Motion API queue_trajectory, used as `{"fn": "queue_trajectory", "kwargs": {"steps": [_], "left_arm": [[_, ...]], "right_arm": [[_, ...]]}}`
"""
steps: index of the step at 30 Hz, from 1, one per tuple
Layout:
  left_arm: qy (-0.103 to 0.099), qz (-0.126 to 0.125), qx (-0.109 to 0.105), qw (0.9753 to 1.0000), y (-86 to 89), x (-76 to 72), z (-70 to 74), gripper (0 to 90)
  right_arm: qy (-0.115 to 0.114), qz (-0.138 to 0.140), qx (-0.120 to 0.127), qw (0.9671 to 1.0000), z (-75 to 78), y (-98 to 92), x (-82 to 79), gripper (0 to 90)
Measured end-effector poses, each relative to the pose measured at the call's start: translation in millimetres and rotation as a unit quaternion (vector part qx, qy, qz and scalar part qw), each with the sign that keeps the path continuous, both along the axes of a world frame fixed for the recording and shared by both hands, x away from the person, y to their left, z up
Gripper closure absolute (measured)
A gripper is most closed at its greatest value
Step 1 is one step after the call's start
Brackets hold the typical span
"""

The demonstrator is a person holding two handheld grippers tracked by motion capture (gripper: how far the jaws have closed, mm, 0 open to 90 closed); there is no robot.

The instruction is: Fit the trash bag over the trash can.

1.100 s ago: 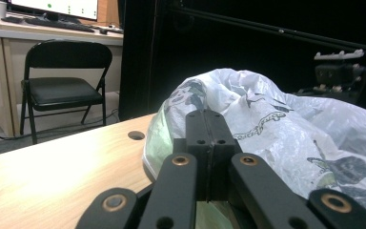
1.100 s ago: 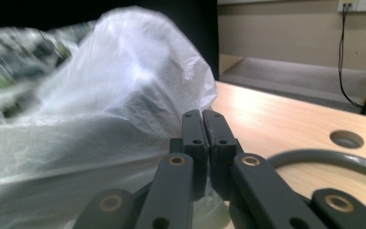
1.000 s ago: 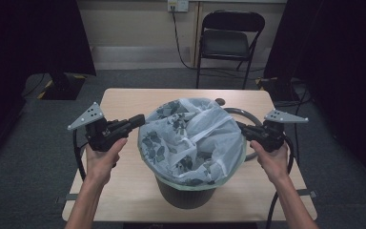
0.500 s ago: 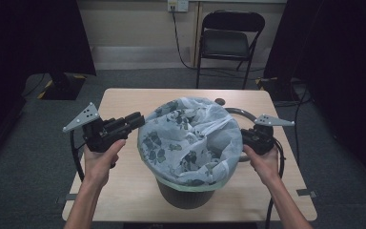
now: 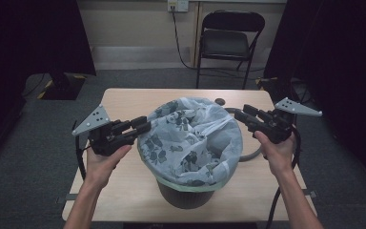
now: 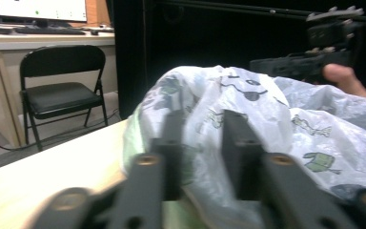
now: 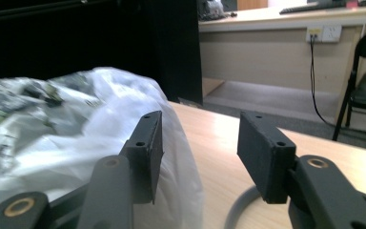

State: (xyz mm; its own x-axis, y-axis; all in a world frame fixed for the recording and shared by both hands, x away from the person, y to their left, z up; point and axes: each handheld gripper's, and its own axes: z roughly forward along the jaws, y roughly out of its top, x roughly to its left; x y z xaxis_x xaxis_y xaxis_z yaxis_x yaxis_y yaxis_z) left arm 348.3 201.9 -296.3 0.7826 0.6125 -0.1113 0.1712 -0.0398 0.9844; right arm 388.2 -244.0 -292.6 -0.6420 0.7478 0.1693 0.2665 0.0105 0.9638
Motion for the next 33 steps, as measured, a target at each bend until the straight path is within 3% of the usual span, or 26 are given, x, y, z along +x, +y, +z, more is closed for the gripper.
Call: {"fn": "queue_trajectory", "kwargs": {"steps": [2, 6, 8, 11, 13, 16, 19, 20, 21, 23, 25, 33], "left_arm": [[0.005, -0.004, -0.011, 0.9999, 4.1, 1.8, -1.8, 90.0], [0.010, 0.001, -0.016, 0.9998, 9.1, 0.9, -2.6, 90.0], [0.009, 0.014, -0.010, 0.9998, 10.4, 0.8, -1.7, 90.0], [0.012, 0.012, -0.008, 0.9998, 11.7, 1.8, -3.0, 90.0], [0.015, 0.008, -0.022, 0.9996, 12.0, 2.5, -3.8, 90.0], [0.023, 0.009, -0.026, 0.9994, 10.9, 5.6, -3.2, 61.7], [0.035, 0.000, -0.018, 0.9992, 7.1, 8.9, -5.4, 51.1], [0.037, -0.010, -0.024, 0.9990, 6.9, 9.6, -5.7, 53.7], [0.034, -0.014, -0.029, 0.9989, 6.6, 8.4, -5.5, 64.0], [0.029, -0.003, -0.033, 0.9990, 7.2, 7.3, -4.9, 76.8], [0.029, -0.007, -0.037, 0.9989, 11.4, 7.8, -4.5, 90.0], [0.039, 0.005, -0.021, 0.9990, 14.0, 9.2, -13.0, 90.0]], "right_arm": [[-0.005, 0.007, 0.000, 1.0000, 5.5, 3.3, -2.1, 49.2], [-0.011, 0.020, -0.007, 0.9997, 12.3, 11.5, -4.0, 47.9], [-0.011, 0.024, -0.010, 0.9996, 14.1, 15.5, -4.3, 47.4], [-0.014, 0.028, -0.011, 0.9995, 15.6, 19.4, -3.8, 47.2], [-0.014, 0.028, -0.012, 0.9994, 16.2, 20.8, -3.5, 47.2], [-0.013, 0.028, -0.013, 0.9994, 16.6, 22.3, -2.8, 47.0], [-0.015, 0.030, -0.014, 0.9993, 17.2, 23.0, -3.7, 47.0], [-0.015, 0.030, -0.013, 0.9994, 17.3, 23.2, -3.8, 46.9], [-0.015, 0.029, -0.013, 0.9994, 17.4, 23.0, -3.8, 46.7], [-0.015, 0.029, -0.012, 0.9994, 17.5, 22.9, -4.3, 46.7], [-0.016, 0.031, -0.016, 0.9993, 17.6, 23.5, -5.1, 46.5], [-0.014, 0.031, -0.015, 0.9993, 16.3, 24.1, -4.7, 45.7]]}}
